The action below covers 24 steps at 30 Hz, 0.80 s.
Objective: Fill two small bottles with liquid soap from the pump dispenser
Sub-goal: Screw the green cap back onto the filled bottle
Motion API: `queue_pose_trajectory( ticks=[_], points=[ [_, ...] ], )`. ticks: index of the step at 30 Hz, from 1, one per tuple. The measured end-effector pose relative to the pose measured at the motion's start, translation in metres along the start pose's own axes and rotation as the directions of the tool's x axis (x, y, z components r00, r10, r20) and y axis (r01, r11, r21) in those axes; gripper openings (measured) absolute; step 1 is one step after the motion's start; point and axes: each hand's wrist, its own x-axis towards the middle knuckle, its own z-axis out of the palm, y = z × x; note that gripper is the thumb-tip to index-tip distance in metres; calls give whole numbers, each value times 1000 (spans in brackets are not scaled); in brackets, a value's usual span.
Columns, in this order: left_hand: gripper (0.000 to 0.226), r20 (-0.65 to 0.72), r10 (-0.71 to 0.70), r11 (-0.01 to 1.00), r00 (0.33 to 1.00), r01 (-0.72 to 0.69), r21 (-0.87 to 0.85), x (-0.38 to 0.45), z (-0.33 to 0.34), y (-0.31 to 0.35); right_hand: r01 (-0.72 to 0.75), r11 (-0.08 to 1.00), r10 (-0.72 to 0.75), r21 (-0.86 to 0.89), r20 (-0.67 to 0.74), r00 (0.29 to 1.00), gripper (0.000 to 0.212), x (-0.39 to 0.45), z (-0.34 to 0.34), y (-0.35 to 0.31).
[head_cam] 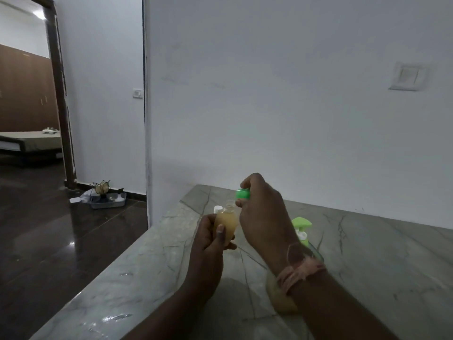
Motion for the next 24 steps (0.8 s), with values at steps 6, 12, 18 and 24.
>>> queue_pose_trajectory(
  ticks=[6, 12, 18, 24],
  points=[
    [46, 49, 36, 999, 998, -35, -14, -4, 4, 3, 50, 993, -13, -110, 311, 950, 23, 29, -33, -2],
    [33, 79, 43, 999, 996, -43, -7, -6, 4, 1, 196, 957, -63, -212, 511, 857, 26, 42, -48, -4],
    [29, 104, 46, 999, 994, -48, 12, -8, 4, 2, 250, 928, -31, -276, 610, 792, 16, 46, -42, -8],
    [13, 74, 68, 998, 995, -69, 3, -7, 1, 4, 2, 901, 205, -433, 430, 879, 86, 37, -39, -22]
  ],
)
